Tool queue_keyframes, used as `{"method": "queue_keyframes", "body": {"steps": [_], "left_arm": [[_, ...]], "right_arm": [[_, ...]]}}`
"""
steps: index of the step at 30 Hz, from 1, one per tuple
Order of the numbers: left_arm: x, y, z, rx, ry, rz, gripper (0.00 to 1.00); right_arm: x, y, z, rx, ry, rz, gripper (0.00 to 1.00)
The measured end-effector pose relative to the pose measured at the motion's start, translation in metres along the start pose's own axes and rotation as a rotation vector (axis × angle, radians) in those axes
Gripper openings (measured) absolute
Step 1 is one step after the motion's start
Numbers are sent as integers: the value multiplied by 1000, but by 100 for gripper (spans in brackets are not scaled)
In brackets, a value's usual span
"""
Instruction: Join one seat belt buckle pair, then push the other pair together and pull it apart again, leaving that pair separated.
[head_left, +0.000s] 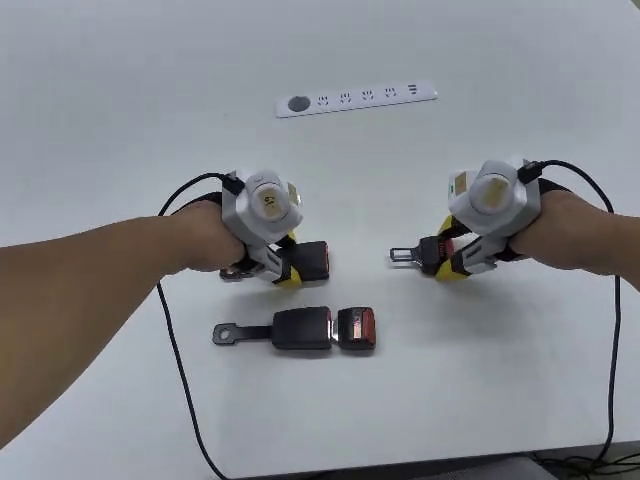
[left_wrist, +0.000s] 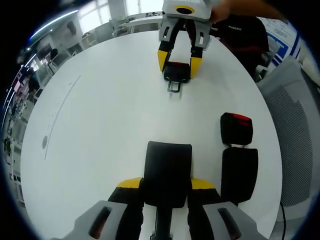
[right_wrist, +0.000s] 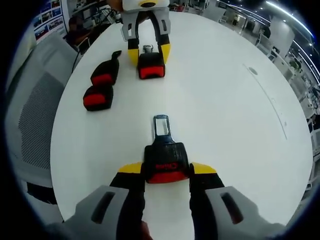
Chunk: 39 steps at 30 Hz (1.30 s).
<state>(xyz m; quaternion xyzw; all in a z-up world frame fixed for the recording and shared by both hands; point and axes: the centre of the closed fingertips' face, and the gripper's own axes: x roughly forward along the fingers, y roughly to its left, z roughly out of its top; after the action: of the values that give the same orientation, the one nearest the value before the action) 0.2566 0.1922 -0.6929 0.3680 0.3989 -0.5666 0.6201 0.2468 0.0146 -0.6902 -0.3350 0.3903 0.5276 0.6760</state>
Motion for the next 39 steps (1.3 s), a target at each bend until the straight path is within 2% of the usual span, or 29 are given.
{"method": "queue_keyframes", "body": {"steps": [4,12,21,28,30,33,36,38,39], "left_arm": [[1,1,-1,2,9,-1,34],[0,-5,2,-7,20,6,33],[1,-1,0,-14,36,6,33],[0,-1,0,-18,33,11,33],[0,0,0,-19,33,10,33],[1,0,0,-12,35,9,33],[1,1,0,-4,32,6,33],[1,0,1,1,26,6,33],[1,0,1,5,23,6,33]], "right_arm": [[4,1,8,2,-10,-6,33],[21,9,43,-18,-53,-16,33],[35,13,68,-40,-76,-19,33],[38,16,78,-54,-97,-27,33],[39,11,80,-85,-88,-45,33],[40,15,85,-143,-74,-45,33],[44,14,90,-125,-91,-34,33],[46,16,93,-88,-115,-11,33],[45,14,91,-93,-106,-9,33]]}}
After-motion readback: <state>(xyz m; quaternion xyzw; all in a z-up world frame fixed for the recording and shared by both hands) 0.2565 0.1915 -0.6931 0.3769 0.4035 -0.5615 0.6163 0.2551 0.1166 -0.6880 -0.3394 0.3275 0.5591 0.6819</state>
